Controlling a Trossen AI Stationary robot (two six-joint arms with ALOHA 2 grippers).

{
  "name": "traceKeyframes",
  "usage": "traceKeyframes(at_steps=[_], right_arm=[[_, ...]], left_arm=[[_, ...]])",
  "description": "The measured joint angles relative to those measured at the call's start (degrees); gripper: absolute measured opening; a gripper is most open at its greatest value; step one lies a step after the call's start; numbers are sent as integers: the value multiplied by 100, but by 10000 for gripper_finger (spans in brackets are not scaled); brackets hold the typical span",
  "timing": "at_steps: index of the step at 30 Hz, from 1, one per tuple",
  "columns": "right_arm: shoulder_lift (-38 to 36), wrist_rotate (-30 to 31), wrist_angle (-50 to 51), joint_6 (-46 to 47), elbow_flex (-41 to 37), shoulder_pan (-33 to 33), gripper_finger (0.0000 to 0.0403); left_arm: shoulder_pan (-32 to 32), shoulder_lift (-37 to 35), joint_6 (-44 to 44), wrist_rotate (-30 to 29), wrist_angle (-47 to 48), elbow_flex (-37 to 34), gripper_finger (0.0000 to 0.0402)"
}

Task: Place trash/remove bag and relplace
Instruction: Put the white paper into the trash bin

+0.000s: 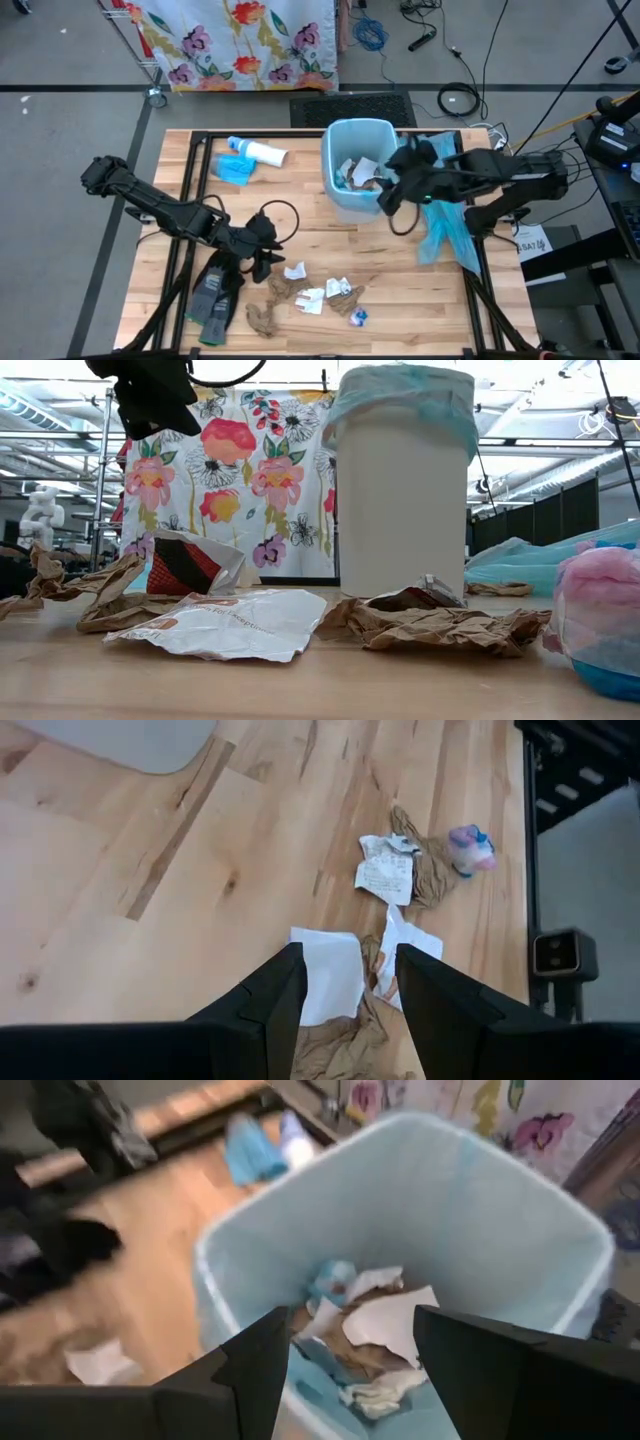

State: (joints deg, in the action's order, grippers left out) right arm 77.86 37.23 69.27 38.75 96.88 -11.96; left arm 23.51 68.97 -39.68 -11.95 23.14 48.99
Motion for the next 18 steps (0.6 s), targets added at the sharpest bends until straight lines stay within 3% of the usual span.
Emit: traceKeyframes(at_steps=[10,18], right_arm=[[-350,21,234,1706,4,-1475,206],[50,19,345,3301,4,-2783,205]], left_arm=[[4,457,1560,302,-44,2,159],[15,1474,1812,643,-293,2,159]])
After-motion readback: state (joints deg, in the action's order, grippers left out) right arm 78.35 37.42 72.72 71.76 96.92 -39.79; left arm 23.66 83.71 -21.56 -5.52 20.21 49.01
